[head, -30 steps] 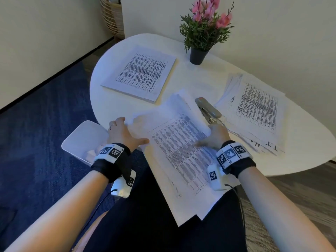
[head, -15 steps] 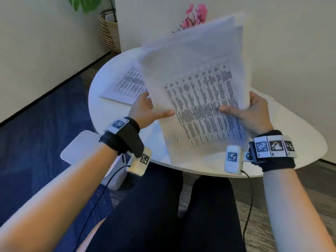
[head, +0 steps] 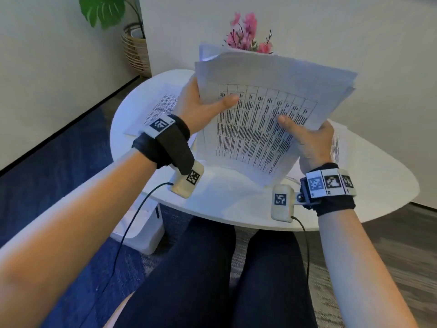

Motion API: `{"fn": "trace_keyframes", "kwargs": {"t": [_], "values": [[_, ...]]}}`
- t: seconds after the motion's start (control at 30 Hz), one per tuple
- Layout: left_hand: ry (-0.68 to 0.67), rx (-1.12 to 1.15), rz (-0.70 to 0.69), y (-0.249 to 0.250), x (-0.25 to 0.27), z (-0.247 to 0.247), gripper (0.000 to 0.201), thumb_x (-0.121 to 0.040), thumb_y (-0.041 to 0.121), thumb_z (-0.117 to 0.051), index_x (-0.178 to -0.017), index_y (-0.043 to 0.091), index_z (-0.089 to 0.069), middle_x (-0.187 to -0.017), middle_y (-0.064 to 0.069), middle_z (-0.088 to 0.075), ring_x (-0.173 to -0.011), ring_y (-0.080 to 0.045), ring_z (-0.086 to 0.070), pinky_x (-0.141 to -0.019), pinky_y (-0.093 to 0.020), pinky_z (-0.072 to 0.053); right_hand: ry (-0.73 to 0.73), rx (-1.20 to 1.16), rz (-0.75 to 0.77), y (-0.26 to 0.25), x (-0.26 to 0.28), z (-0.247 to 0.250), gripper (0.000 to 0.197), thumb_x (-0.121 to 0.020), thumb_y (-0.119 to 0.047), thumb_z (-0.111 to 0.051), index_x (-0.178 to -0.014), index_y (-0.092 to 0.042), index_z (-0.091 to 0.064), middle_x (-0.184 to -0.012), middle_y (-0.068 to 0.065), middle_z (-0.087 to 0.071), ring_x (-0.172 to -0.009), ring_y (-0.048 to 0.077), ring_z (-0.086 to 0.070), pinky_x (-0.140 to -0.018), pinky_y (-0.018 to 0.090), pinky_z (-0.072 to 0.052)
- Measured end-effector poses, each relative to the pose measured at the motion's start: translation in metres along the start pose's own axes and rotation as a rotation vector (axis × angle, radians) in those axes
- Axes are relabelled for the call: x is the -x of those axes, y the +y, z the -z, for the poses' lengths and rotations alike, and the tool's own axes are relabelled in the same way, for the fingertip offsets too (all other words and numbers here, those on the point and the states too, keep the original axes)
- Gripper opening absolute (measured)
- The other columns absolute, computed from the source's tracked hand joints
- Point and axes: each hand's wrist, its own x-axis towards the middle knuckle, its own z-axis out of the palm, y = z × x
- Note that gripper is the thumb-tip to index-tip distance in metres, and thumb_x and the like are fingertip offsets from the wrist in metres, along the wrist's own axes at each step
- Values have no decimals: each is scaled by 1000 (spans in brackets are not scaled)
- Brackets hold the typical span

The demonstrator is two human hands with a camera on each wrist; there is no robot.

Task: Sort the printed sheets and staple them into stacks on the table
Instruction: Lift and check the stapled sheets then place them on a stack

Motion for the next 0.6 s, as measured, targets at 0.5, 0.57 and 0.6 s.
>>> {"fn": "trace_keyframes", "kwargs": {"t": [0.5, 0.57, 0.6], "values": [[47, -58, -455, 38, 2, -21, 58, -99, 10, -41, -147, 6, -9, -105, -2, -52, -88, -24, -61, -77, -36, -56, 47, -91, 96, -31, -9, 4, 8, -82, -12, -73, -89, -15, -69, -81, -9, -73, -85, 11, -68, -75, 29, -54], [75, -85, -433, 39, 1, -21, 56, -97, 16, -47, -144, 5, -18, -103, 5, -53, -97, -16, -59, -85, -34, -54, 54, -92, 95, -32, -9, 4, 7, -83, -11, -72, -86, -17, -68, -79, -10, -73, -83, 9, -68, -74, 29, -54], [79, -84, -428, 39, -1, -20, 50, -96, 19, -49, -140, 10, -27, -103, 7, -54, -100, -14, -58, -88, -38, -53, 61, -91, 101, -32, -9, 5, 8, -83, -10, -71, -86, -16, -68, -78, -11, -73, -82, 8, -68, -73, 28, -53]]}}
